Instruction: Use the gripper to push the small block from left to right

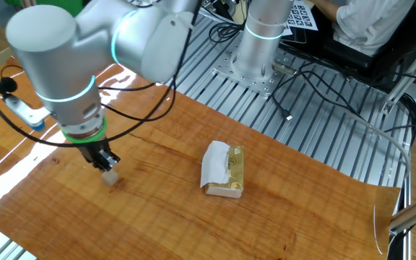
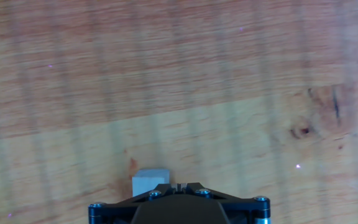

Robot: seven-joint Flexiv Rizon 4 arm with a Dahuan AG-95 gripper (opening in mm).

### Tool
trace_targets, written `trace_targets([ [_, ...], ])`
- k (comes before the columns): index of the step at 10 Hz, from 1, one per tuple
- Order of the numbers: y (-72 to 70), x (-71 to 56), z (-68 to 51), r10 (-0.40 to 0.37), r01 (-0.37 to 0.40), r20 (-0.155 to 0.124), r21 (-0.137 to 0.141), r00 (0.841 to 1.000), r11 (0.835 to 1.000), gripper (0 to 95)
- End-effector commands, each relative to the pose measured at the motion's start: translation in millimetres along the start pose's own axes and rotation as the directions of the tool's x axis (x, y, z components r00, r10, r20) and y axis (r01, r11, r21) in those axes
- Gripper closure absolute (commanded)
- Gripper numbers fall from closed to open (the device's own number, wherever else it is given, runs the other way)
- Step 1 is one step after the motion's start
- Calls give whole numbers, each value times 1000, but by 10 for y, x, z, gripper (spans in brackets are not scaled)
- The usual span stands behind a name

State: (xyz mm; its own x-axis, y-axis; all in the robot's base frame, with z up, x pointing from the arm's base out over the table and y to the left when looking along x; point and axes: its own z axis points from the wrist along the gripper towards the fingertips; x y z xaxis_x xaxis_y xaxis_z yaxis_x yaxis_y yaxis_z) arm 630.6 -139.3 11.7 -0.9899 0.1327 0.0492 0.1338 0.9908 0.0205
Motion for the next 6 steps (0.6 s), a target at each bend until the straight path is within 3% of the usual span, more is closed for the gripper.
trace_targets([
  [1,87,7,13,14,-13,6,-6,1000,1000,950],
  [6,301,-30,29,47,-47,19,-15,999,999,950],
])
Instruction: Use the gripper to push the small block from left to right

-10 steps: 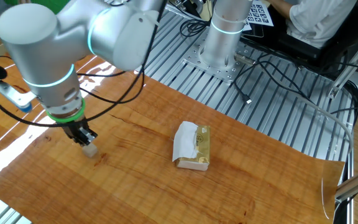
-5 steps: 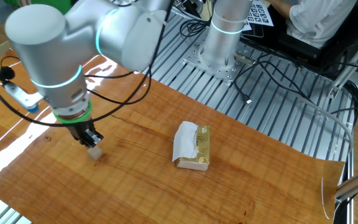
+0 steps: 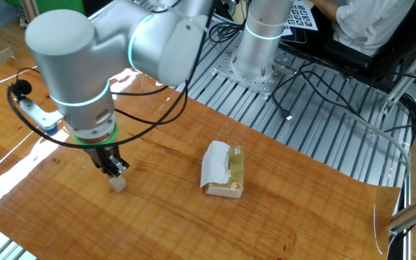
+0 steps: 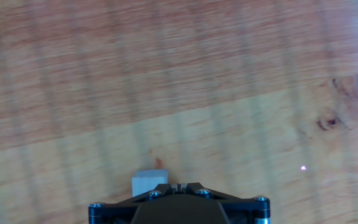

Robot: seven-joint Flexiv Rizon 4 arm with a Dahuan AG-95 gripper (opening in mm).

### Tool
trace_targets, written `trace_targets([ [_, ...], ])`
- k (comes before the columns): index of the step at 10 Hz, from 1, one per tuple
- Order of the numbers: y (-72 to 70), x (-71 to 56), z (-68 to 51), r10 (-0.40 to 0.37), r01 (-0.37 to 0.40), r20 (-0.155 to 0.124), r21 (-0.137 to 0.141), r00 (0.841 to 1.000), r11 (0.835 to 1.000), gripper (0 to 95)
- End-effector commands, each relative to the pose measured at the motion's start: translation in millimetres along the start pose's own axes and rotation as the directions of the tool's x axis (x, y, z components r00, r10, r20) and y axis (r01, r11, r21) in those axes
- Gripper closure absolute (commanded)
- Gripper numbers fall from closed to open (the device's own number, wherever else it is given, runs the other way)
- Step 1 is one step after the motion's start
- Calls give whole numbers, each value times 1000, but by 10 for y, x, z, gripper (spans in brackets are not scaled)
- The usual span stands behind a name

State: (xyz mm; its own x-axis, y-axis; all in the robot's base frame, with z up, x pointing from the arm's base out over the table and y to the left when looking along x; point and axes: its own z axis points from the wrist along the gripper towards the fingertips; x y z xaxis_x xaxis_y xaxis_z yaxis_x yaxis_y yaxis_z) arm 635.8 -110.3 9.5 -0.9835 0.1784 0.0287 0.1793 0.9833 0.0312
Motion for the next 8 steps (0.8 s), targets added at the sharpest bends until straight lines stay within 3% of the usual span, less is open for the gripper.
trace_targets([
  [1,49,-27,-2,6,-6,-2,-6,1000,1000,950],
  [8,377,57,-67,57,-57,-6,-13,998,998,950],
])
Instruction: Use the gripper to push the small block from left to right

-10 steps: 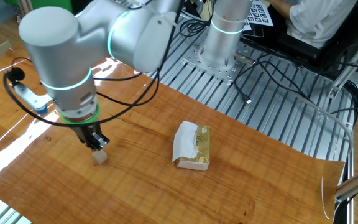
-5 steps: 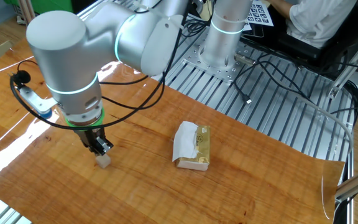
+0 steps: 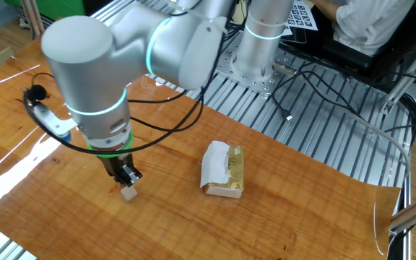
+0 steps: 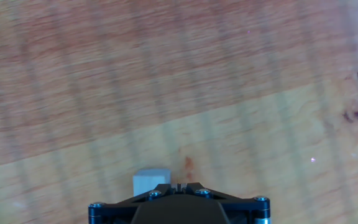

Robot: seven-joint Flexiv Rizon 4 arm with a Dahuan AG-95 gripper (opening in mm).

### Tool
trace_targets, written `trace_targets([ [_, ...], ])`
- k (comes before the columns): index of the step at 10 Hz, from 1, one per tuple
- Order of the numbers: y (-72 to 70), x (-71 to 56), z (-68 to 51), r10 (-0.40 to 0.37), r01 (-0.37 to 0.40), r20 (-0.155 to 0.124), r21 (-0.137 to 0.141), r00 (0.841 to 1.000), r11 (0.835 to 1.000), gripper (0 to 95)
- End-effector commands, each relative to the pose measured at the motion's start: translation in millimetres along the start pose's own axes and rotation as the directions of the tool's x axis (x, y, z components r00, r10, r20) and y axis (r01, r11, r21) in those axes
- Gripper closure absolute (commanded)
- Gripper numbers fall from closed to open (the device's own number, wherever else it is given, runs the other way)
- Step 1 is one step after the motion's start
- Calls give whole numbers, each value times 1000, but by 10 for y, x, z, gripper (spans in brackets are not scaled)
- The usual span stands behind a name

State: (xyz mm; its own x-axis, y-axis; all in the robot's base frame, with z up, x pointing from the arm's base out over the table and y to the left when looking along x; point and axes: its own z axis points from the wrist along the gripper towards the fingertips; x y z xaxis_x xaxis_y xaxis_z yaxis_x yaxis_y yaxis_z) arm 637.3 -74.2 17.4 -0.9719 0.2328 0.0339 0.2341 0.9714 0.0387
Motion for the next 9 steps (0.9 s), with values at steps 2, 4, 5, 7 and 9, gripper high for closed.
trace_targets([
  [2,30,10,28,2,-2,8,-6,1000,1000,950],
  [4,33,-11,23,-10,10,13,9,1000,1000,950],
  [5,28,-17,26,-29,29,17,36,999,999,950],
  [7,-51,-56,-2,-69,68,14,73,998,995,950],
  [9,-254,-155,-71,-119,119,-7,56,993,991,950],
])
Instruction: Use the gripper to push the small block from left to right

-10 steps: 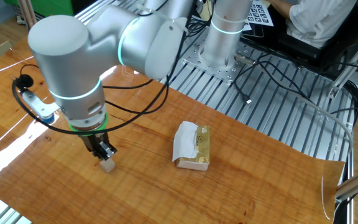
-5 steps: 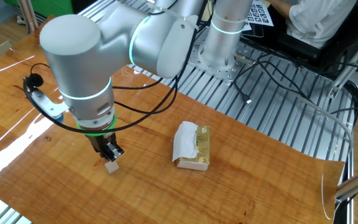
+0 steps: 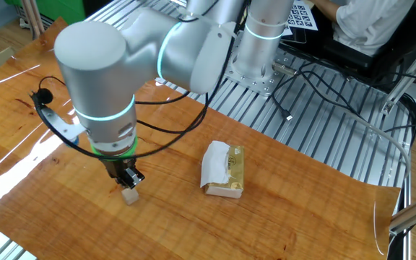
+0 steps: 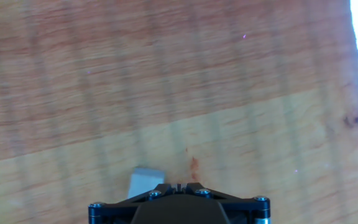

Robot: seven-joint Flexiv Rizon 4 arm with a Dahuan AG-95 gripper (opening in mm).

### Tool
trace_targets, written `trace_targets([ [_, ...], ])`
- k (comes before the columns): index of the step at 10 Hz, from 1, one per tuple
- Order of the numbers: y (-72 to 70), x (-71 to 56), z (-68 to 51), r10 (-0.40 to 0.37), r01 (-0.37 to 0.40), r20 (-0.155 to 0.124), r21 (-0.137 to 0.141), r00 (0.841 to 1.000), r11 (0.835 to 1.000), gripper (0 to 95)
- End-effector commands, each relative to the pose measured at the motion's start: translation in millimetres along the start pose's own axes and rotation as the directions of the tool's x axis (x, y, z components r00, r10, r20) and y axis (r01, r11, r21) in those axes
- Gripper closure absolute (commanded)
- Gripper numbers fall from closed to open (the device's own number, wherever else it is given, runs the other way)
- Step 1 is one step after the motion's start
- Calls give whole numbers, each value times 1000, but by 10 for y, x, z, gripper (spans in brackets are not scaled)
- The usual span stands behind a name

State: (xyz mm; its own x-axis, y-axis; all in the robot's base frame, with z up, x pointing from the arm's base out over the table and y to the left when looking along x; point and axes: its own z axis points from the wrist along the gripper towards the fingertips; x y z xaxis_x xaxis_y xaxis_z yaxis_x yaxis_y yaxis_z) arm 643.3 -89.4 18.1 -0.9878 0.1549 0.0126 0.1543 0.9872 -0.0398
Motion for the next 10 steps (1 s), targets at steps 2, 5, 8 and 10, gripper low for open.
trace_targets([
  [2,-564,-203,-86,-136,134,-29,-47,990,990,950],
  [5,-731,-274,-20,-175,173,-26,-55,984,983,950],
  [8,-605,-273,-16,-146,144,-33,-56,989,988,950],
  [10,-505,-266,-40,-126,124,-38,-57,991,991,950],
])
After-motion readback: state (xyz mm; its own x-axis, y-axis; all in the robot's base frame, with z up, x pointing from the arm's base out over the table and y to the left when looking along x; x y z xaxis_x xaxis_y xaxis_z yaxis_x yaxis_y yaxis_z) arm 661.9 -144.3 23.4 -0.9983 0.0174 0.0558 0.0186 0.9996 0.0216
